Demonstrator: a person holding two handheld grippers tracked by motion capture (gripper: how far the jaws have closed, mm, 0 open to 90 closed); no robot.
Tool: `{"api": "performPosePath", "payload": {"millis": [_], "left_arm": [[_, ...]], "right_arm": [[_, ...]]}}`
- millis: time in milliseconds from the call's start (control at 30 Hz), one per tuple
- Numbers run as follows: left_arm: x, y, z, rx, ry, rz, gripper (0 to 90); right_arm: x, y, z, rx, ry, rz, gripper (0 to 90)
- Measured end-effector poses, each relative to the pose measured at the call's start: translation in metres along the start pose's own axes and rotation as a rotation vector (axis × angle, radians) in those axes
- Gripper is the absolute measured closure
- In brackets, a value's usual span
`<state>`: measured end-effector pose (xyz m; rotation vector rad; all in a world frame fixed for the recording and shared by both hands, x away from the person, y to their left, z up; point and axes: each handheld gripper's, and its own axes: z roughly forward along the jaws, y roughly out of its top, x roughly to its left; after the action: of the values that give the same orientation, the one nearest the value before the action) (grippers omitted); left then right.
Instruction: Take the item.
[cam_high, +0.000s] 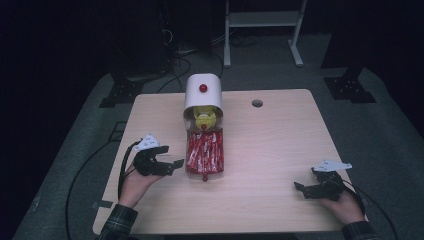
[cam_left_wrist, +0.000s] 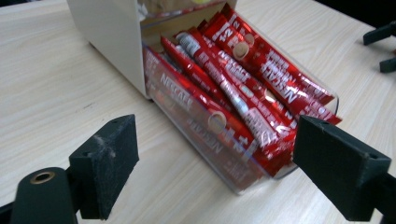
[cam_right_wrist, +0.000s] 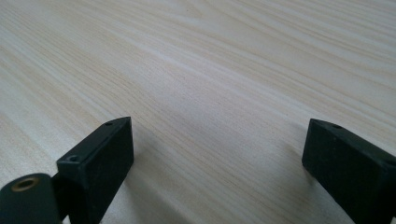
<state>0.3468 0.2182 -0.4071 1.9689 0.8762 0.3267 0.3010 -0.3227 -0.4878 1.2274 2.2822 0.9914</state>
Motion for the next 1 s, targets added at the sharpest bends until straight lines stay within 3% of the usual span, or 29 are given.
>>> {"api": "performPosePath", "payload": {"millis": [533, 1000], "left_arm": [[-0.004, 0.019, 0.01, -0.014, -0.008, -0.003, 15.9], [-0.005, 0.024, 0.021, -0.015, 0.0, -0.002, 29.4]], "right_arm": [[0.0, 0.0, 0.0, 0.0, 0.0, 0.0, 7.8], [0.0, 0.0, 0.0, -0.001, 0.0, 0.0, 7.8]]}}
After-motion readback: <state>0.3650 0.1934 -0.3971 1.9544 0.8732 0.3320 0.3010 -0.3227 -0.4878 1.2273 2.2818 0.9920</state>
